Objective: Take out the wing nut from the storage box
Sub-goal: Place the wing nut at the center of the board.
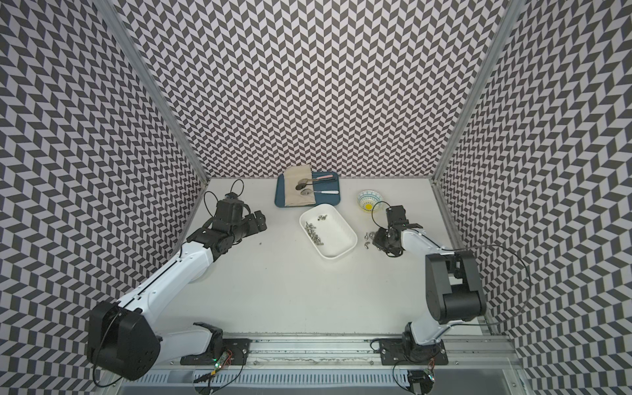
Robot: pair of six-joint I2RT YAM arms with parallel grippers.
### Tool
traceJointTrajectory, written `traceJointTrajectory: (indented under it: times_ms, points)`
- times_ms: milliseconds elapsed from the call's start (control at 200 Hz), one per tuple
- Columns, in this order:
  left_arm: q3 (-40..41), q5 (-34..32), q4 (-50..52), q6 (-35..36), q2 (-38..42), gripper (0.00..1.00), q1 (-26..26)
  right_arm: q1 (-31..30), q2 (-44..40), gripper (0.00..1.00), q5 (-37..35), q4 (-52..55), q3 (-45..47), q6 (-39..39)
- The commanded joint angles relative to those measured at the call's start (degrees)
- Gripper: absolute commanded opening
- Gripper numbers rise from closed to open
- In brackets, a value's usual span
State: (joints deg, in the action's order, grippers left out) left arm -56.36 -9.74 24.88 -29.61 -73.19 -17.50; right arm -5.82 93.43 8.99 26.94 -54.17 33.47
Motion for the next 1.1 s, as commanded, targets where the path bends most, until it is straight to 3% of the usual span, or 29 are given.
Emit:
traceJointTrajectory:
  times_ms: [0,371,751,1092]
  points:
    - [-1.48,0.07,-0.63,0.43,-0.09,0.96,-0.26,-1.09,2.28,0.01,0.29,-2.3,-2.87,-1.21]
    - [-0.66,-0.63,-0.28,-0.38,0.94,0.95,-0.35,-2.44,5.39,0.03,1.12,-3.74,-3.22,-0.77]
    - [-0.33,-0.9,-0.36,-0.96,1.19,0.95,-0.35,-2.53,6.09,0.16,2.43,-2.93,-4.65,-1.47]
    - [-0.75,-0.9,-0.71,-0.98,0.55,0.95,-0.43,-5.47,2.07,0.21,-1.22,4.09,-16.4,-3.52]
